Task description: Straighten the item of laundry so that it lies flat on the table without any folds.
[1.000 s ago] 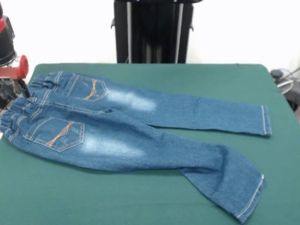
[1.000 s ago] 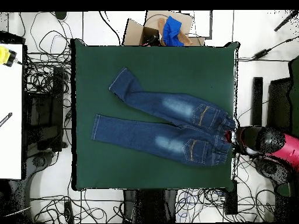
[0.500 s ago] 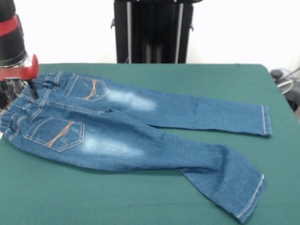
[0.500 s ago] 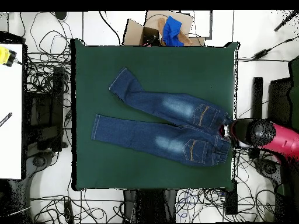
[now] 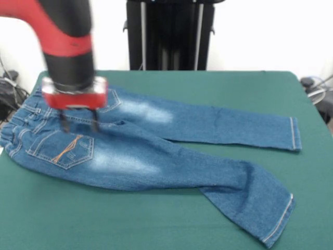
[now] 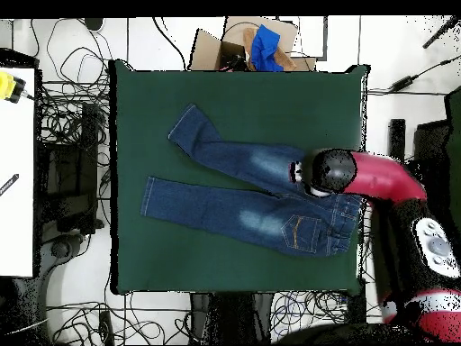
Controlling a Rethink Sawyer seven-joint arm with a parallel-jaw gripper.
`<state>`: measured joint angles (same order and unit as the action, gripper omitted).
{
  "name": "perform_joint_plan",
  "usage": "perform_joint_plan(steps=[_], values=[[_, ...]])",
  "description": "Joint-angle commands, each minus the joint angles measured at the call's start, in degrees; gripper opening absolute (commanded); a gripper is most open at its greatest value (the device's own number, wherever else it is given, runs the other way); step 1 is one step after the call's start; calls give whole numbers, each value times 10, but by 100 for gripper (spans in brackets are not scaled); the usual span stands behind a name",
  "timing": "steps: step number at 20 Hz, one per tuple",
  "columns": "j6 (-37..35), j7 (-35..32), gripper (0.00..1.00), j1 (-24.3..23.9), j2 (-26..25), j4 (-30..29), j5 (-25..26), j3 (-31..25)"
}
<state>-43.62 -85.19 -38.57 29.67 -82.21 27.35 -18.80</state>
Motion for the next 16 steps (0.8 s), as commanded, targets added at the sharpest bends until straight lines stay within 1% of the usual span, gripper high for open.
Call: perform_joint_plan(steps=[1, 3, 4, 7, 10, 11, 16], values=[[-4, -245, 100, 98, -77, 91, -51, 53], [-5, -239, 100, 114, -113, 154, -50, 59], [-19, -240, 100, 122, -135, 189, -53, 61], [-33, -230, 100, 134, -197, 279, -56, 58], [-38, -245, 100, 153, -230, 331, -55, 62], [-54, -254, 100, 161, -242, 354, -58, 65], [-65, -283, 100, 190, -269, 403, -62, 83]])
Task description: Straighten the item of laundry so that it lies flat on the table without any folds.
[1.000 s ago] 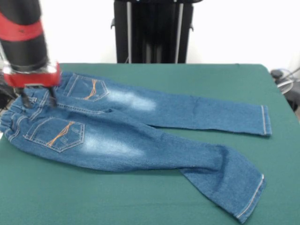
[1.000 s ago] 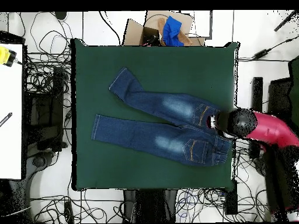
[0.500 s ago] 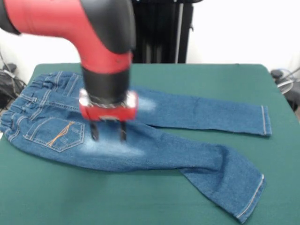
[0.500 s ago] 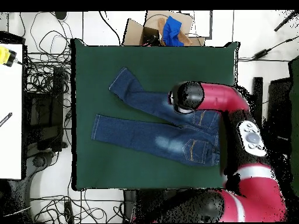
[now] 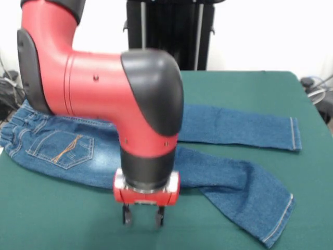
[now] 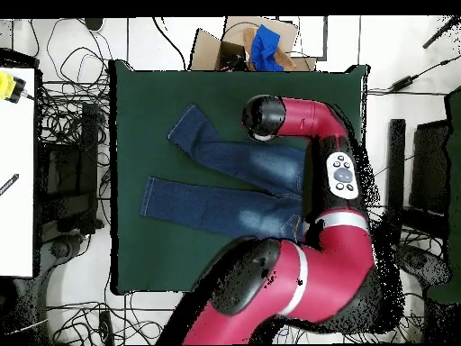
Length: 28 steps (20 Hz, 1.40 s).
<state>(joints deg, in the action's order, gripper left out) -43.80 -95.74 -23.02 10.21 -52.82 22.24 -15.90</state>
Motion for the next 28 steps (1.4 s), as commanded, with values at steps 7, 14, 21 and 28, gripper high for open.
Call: perform_joint_plan(steps=[7, 14, 21, 28], values=[[-121, -253, 100, 95, 14, 29, -64, 95], [-267, -351, 100, 146, 83, -16, -167, 122], [-198, -370, 100, 168, 116, -104, -201, 128], [-50, -373, 100, 176, 53, -99, -146, 141]])
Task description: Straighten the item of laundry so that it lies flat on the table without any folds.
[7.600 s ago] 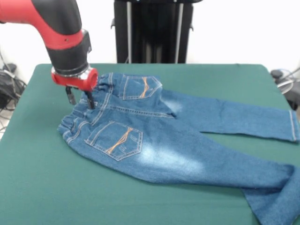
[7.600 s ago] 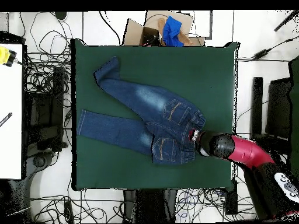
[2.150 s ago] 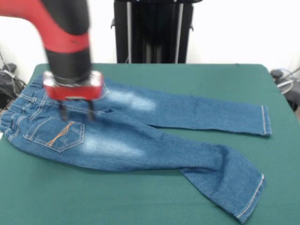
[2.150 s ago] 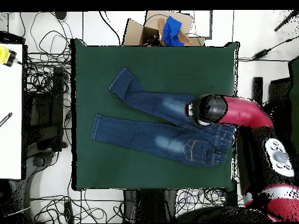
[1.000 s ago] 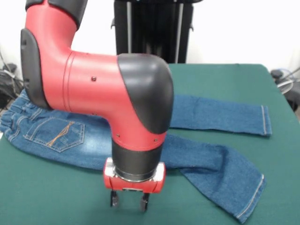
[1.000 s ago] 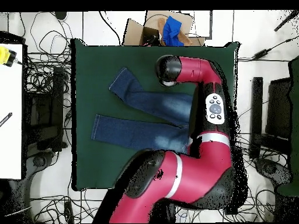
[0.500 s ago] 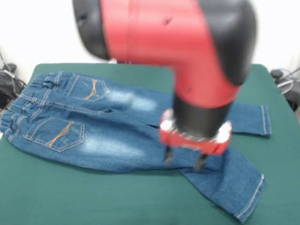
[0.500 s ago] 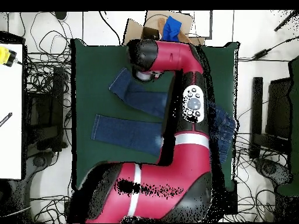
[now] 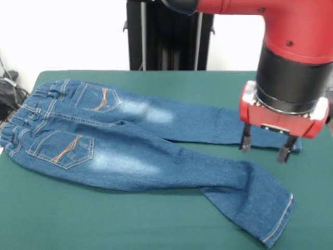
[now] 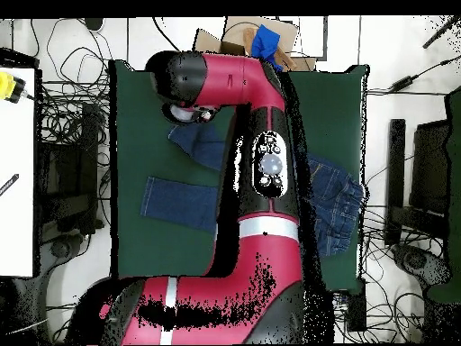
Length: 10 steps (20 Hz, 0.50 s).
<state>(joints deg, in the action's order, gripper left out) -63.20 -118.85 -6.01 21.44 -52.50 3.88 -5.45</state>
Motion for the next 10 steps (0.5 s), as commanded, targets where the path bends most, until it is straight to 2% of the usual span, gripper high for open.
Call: perform_joint_plan(steps=[1, 4, 10], values=[[184, -134, 100, 0, -73, -104, 48, 35], [274, -94, 100, -23, -93, -125, 51, 19], [324, -69, 100, -27, -93, -161, 30, 19]])
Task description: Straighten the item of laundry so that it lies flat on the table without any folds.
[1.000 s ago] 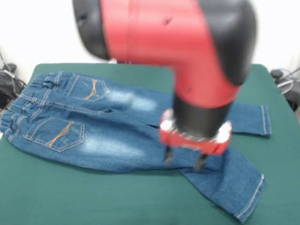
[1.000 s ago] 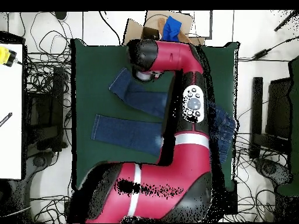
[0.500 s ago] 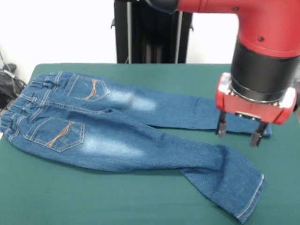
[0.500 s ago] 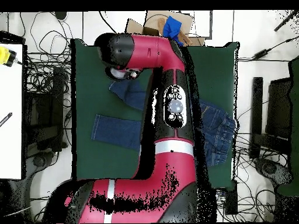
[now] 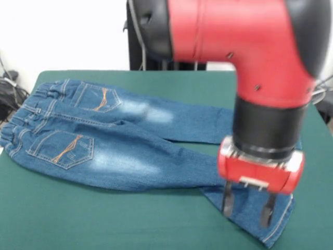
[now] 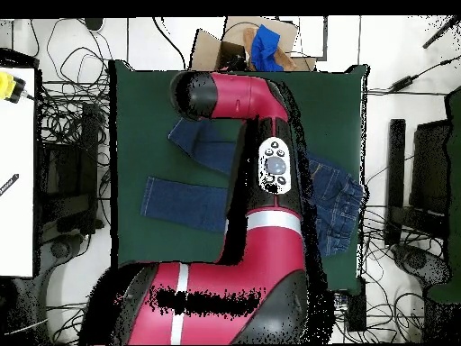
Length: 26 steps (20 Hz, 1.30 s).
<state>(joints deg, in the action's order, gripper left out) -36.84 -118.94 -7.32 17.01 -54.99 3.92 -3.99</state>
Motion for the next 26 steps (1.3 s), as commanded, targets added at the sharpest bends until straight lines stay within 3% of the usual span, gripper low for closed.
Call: perform_joint_plan(steps=[1, 10, 15, 18, 26], values=[[64, -69, 100, -13, -47, -142, 25, 7], [130, -128, 100, 36, -18, -230, 5, 41], [90, -154, 100, 68, 36, -282, -24, 55], [54, -146, 100, 77, 50, -280, -39, 60], [84, -127, 100, 78, 7, -250, -41, 65]])
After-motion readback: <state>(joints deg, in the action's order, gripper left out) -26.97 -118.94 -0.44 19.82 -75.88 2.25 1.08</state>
